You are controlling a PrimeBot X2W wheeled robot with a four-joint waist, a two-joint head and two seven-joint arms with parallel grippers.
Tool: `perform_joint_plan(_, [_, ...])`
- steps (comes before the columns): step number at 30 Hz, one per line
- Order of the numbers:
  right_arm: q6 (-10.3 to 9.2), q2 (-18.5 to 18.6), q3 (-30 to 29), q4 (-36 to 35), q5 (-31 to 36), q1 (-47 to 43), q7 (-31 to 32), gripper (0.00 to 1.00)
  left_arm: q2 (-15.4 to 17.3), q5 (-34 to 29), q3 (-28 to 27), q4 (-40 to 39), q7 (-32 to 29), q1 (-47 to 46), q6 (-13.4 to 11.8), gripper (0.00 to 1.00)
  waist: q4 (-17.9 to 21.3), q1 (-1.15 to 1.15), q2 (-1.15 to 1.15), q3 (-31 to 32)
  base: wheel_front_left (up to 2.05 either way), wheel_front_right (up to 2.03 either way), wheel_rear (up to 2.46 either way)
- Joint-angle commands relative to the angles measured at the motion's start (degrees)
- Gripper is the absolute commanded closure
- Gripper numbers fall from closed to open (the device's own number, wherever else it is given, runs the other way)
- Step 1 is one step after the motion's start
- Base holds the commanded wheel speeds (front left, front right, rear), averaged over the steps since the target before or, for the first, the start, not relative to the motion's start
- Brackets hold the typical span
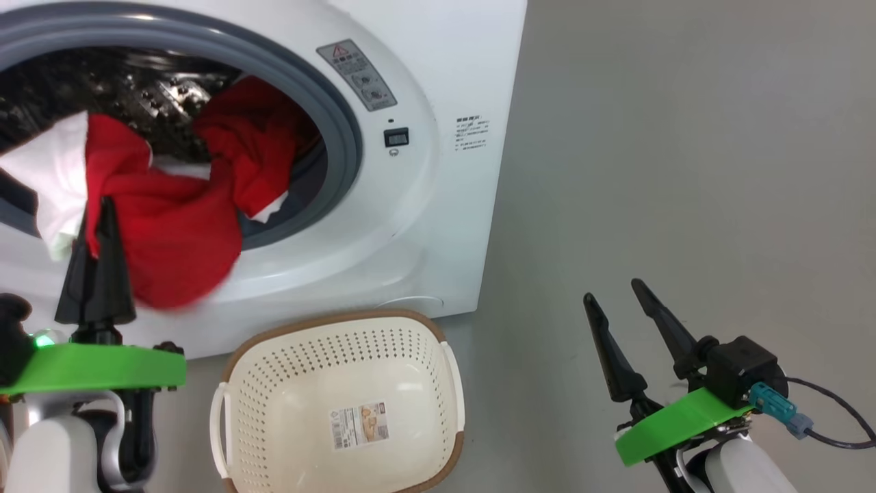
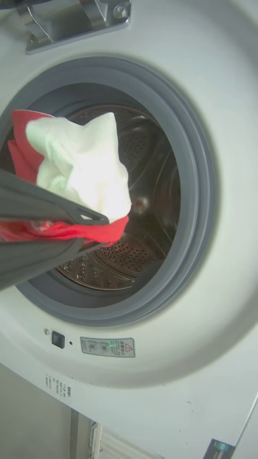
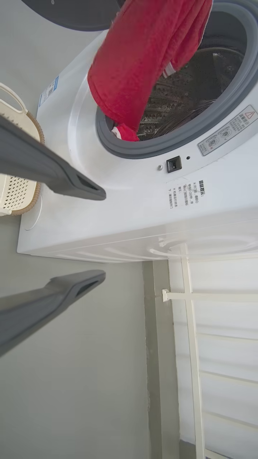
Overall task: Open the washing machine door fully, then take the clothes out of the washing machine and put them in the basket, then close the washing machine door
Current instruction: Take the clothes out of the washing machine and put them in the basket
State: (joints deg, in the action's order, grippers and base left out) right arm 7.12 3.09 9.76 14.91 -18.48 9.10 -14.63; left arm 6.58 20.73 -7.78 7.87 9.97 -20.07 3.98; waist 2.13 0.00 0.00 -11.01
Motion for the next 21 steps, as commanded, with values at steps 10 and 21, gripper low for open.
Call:
perform_joint_plan(10, [0.36,0.0,0.7,-1.3,-0.9,-0.3,-0.4,0.0,0.0,0.0,0.1,-17.1,-6.2,4.8,-3.0,1.0,0.2,0.0,0.0,2.4,0.0,0.0,0.0])
perform_joint_plan(21, [0.36,0.2,0.8,-1.7,-0.9,0.8,-0.4,0.0,-2.8,2.9,5.3,-8.1,-6.3,9.6,-3.9,1.0,-0.3,0.0,0.0,-0.6,0.0,0.0,0.0])
